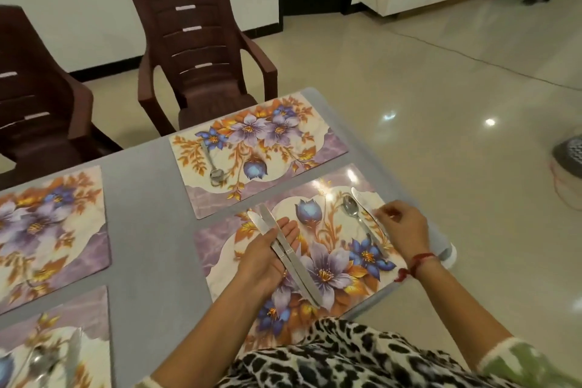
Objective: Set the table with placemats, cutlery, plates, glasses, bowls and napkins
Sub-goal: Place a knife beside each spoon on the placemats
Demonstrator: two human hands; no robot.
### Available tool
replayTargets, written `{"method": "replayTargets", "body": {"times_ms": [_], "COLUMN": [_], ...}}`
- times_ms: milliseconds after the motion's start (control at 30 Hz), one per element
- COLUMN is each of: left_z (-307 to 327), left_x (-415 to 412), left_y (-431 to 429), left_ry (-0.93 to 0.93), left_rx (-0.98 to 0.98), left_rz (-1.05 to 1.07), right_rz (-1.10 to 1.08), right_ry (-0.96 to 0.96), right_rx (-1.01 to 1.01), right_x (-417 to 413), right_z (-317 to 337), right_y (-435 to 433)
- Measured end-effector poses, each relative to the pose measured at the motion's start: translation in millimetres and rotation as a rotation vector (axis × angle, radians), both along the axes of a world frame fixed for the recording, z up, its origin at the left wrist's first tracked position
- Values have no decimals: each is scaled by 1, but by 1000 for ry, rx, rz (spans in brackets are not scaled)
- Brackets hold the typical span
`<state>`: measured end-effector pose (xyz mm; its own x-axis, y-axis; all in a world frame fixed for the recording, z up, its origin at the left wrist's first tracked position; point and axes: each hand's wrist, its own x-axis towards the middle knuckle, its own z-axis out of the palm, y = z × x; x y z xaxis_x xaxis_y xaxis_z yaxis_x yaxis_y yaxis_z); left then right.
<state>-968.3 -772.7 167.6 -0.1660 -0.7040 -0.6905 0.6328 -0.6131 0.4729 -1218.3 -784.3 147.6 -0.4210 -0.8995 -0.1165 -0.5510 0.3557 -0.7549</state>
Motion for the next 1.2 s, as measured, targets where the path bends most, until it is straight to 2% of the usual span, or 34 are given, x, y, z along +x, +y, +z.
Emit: {"method": "replayTargets", "body": {"times_ms": [67, 133, 167, 367, 433, 467, 533, 600, 733, 800, 967, 1133, 1200], "left_z": [3, 7, 9, 19, 20, 20, 20, 18, 14, 11, -2, -15, -11], "left_x": [-10, -21, -25, -18, -16, -16, -17, -20, -54, -91, -231, -362, -407], "left_y": [-4, -2, -3, -9, -10, -11, -16, -20, -35, -46, -93, -143, -162], "left_ry": [16, 53, 70, 103, 86, 81, 85, 76, 41, 17, -37, 27, 25], "left_rx": [-34, -55, -76, -142, -151, -153, -139, -126, -104, -108, -103, -27, -18], "left_rz": [-22, -1, 8, 86, 71, 76, 115, 141, 106, 71, -3, -57, -56], "right_rz": [220, 485, 519, 346, 226, 133, -28, -34, 115, 129, 174, 225, 259], "right_ry": [-239, -285, -300, -334, -357, -397, -605, -657, -394, -357, -411, -336, -408], "right_rx": [60, 210, 202, -35, -147, -208, -291, -320, -264, -229, -160, -52, 44], "right_x": [36, 73, 87, 109, 108, 105, 89, 63, 10, -26, -161, -294, -341], "right_z": [28, 36, 34, 31, 30, 31, 37, 42, 39, 30, 9, 13, 20], "right_y": [15, 34, 41, 42, 45, 45, 40, 33, 15, 0, -53, -97, -111]}}
